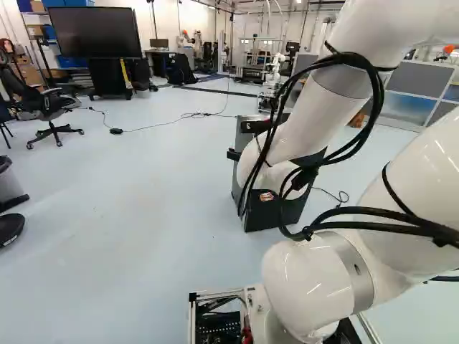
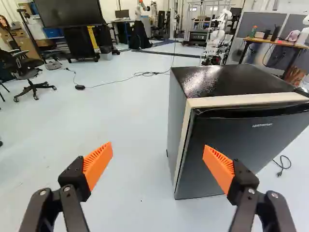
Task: Grab a drink from the fridge
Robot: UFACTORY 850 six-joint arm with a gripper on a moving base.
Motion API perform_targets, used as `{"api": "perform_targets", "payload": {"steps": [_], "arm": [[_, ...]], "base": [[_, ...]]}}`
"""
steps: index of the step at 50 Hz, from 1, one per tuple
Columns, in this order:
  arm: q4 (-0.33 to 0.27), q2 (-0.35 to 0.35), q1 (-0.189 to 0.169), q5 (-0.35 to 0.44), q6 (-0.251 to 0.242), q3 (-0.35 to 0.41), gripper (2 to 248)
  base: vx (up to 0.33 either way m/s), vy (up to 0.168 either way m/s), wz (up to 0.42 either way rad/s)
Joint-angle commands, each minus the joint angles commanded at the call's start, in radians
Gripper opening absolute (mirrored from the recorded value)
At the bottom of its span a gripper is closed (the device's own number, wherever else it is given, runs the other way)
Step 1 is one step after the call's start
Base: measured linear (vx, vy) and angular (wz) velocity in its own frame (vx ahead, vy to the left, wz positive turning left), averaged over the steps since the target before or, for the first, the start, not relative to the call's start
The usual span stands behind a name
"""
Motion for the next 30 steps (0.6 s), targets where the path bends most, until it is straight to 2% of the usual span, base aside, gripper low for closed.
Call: {"api": "perform_targets", "payload": {"steps": [30], "arm": [[0.147, -0.143, 0.112, 0.075, 0.0, -0.062, 247]], "base": [[0.0, 0.0, 0.0]]}}
